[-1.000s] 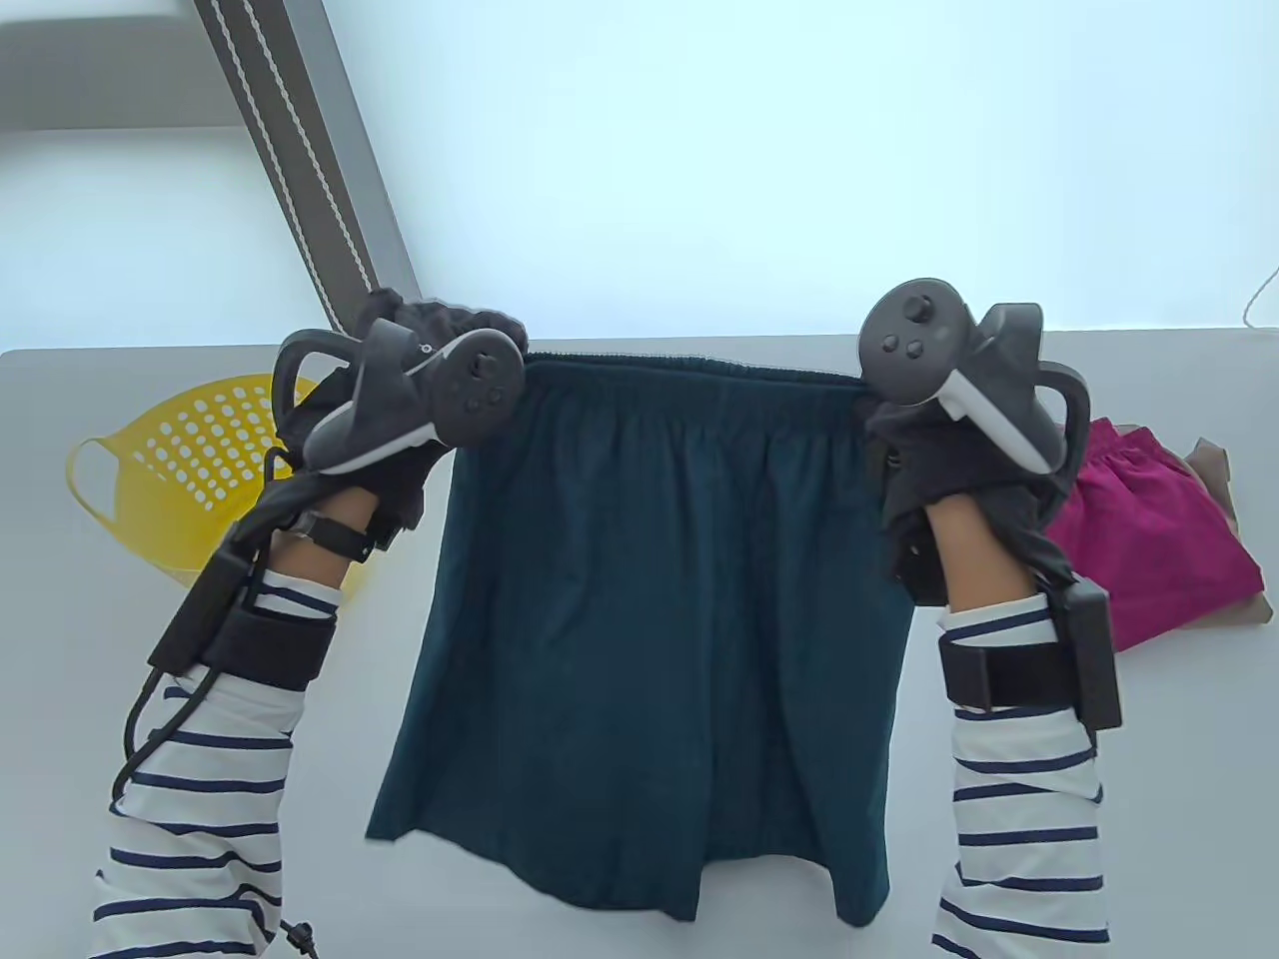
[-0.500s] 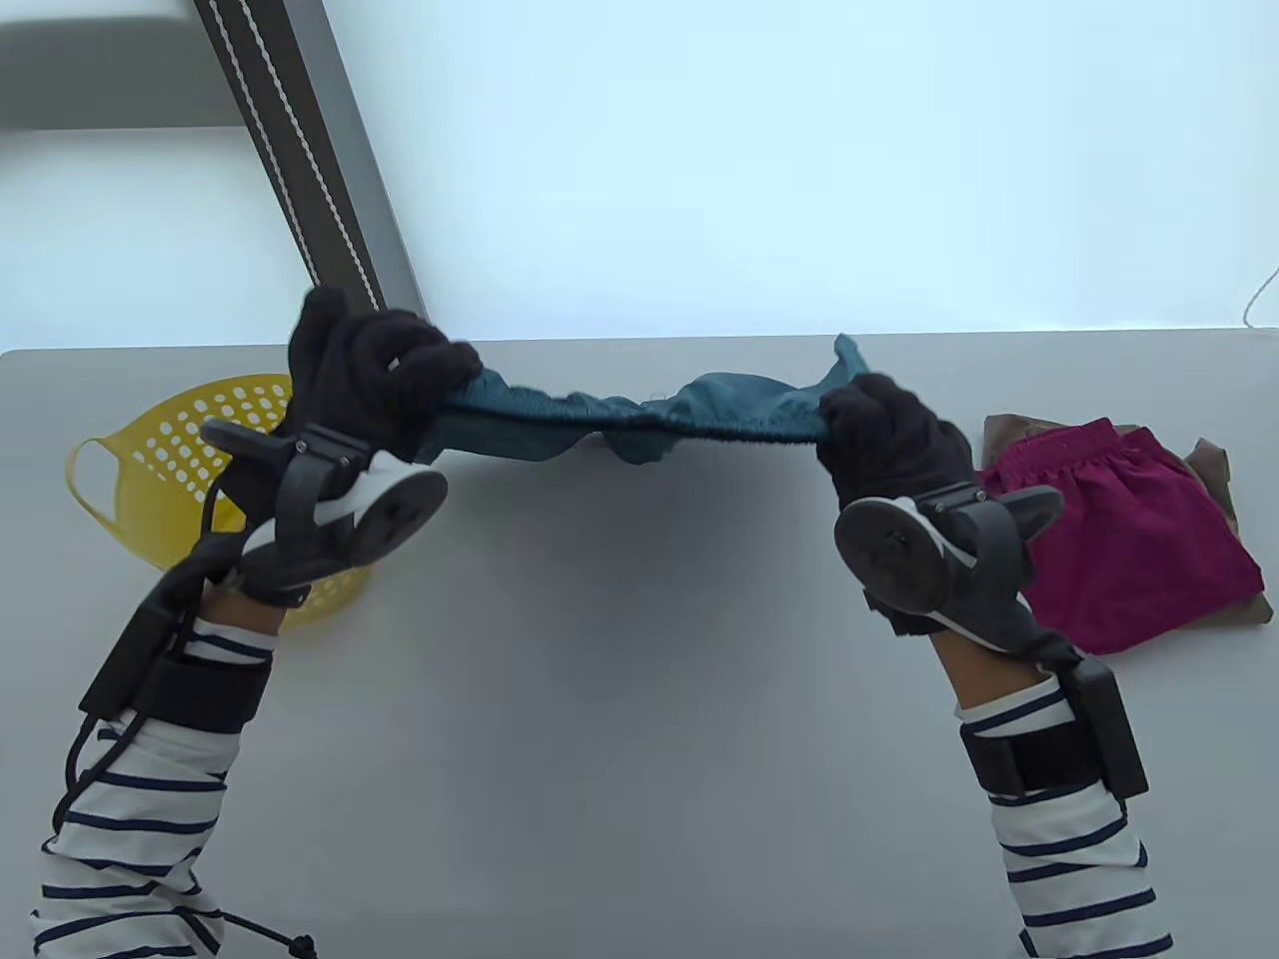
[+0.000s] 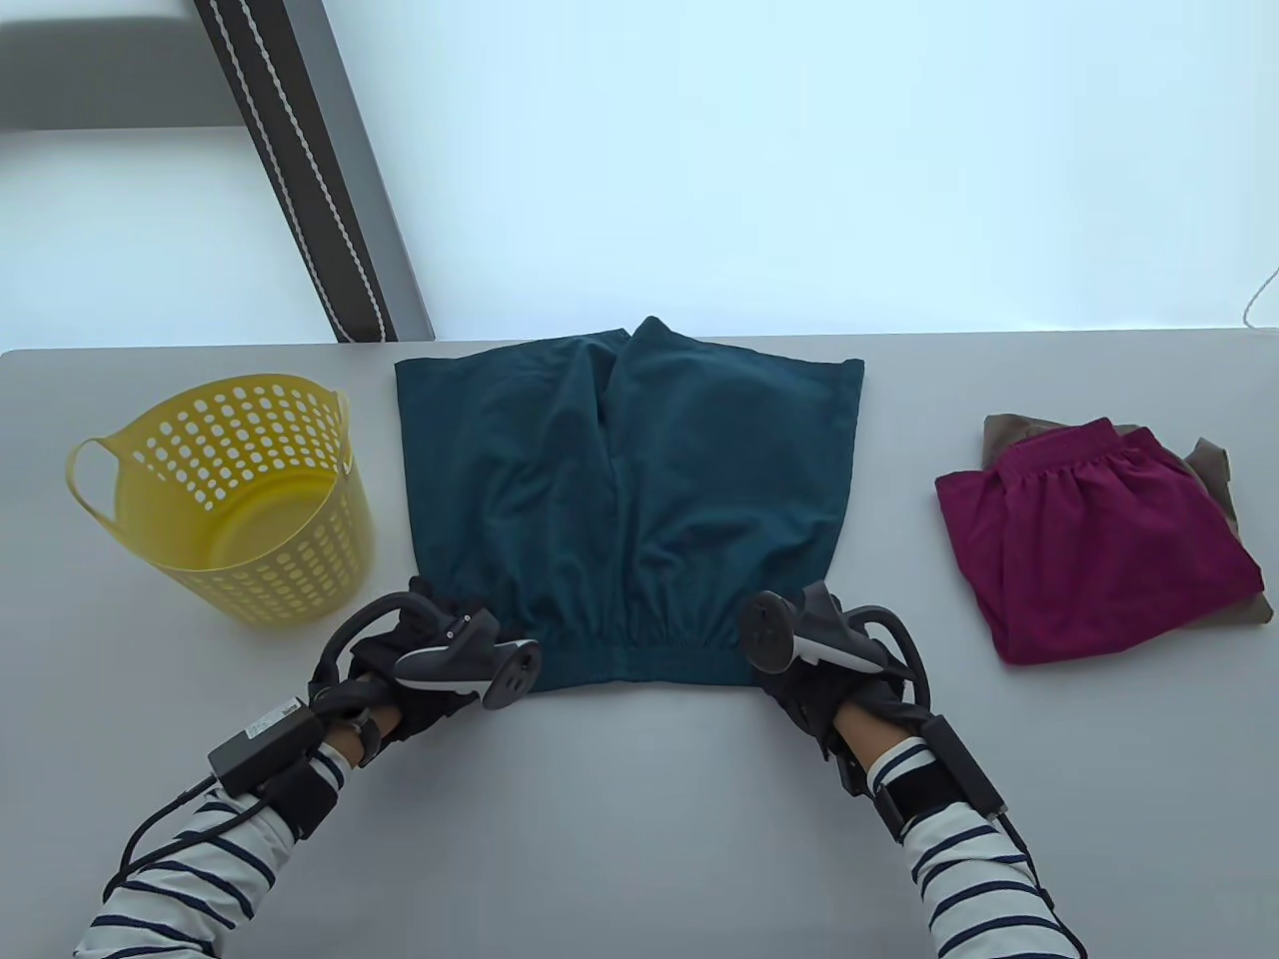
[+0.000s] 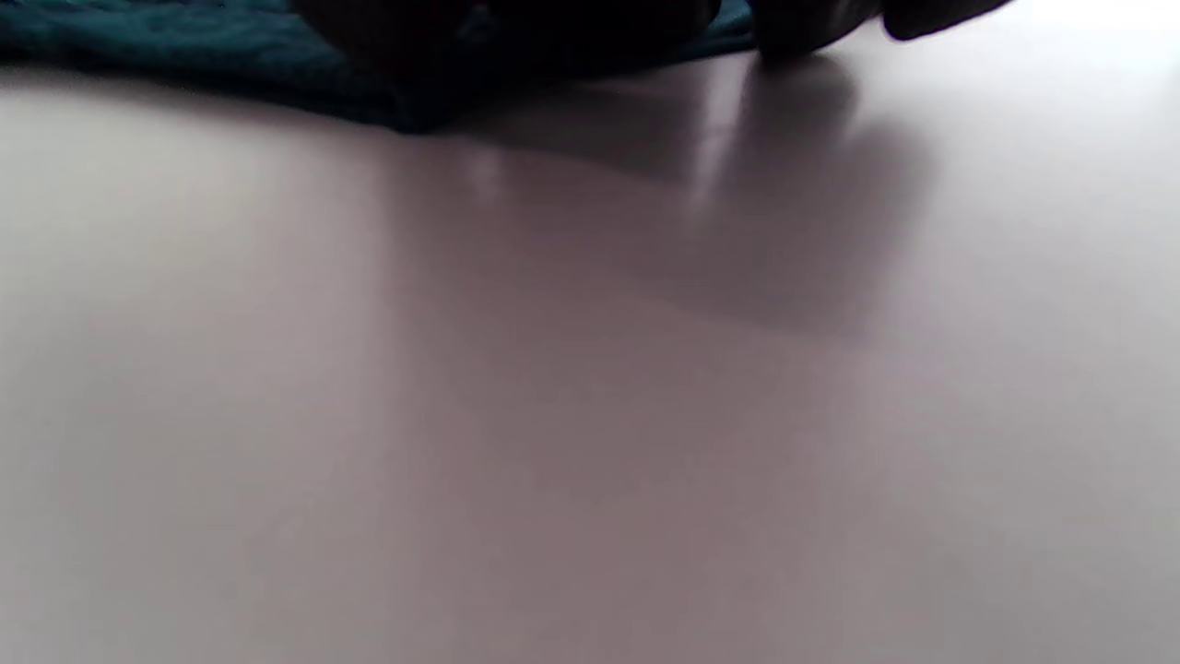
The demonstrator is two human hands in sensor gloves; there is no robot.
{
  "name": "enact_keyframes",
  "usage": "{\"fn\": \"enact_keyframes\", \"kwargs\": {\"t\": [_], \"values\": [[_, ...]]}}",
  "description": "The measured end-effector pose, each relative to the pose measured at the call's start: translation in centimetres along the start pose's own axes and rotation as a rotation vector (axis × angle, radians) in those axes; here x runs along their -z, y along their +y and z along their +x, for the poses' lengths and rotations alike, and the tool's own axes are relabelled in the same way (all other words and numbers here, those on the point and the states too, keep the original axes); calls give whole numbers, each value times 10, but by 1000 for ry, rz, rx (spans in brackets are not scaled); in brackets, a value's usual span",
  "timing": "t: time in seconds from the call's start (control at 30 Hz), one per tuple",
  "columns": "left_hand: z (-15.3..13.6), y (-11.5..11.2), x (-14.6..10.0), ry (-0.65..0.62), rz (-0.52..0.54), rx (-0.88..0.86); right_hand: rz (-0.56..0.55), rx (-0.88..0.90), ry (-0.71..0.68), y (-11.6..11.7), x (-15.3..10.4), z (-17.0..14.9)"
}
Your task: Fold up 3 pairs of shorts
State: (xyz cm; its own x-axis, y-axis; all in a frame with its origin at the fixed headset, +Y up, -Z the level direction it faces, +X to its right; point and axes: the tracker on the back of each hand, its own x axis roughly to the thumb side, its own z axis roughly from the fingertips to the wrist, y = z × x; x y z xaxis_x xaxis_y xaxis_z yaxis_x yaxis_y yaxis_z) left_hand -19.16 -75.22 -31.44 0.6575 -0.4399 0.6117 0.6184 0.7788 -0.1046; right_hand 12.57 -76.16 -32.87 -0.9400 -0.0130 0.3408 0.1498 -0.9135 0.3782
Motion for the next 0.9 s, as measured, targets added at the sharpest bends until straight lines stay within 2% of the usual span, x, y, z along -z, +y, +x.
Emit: {"fn": "enact_keyframes", "kwargs": {"t": [0.07, 0.23, 0.33, 0.43, 0.5, 0.57, 0.63, 0.67, 0.7, 0.8, 0.9], "values": [[14, -3, -17, -44, 8, 17, 49, -14, -48, 1, -12, 3], [50, -13, -59, -123, 66, 35, 74, -102, -169, 15, -59, 18], [63, -17, -74, -135, 110, 37, 47, -102, -186, 23, -72, 21], [64, -19, -75, -132, 114, 36, 36, -79, -179, 25, -73, 20], [59, -16, -73, -144, 90, 9, 66, -50, -175, 21, -70, 19], [43, -7, -65, -106, 142, -16, 116, -27, -152, 7, -62, 17], [22, 1, -51, 42, 207, -55, 5, 78, -81, -8, -53, 16], [14, 2, -43, 79, 207, -56, -65, 124, -39, -16, -47, 16], [3, 3, -29, 143, 160, -71, -109, 192, 15, -30, -32, 15], [-13, -2, 1, 232, 25, -156, -32, 335, 173, -49, 4, 16], [-13, -4, 13, 220, -70, -210, 129, 347, 286, -50, 39, 16]]}}
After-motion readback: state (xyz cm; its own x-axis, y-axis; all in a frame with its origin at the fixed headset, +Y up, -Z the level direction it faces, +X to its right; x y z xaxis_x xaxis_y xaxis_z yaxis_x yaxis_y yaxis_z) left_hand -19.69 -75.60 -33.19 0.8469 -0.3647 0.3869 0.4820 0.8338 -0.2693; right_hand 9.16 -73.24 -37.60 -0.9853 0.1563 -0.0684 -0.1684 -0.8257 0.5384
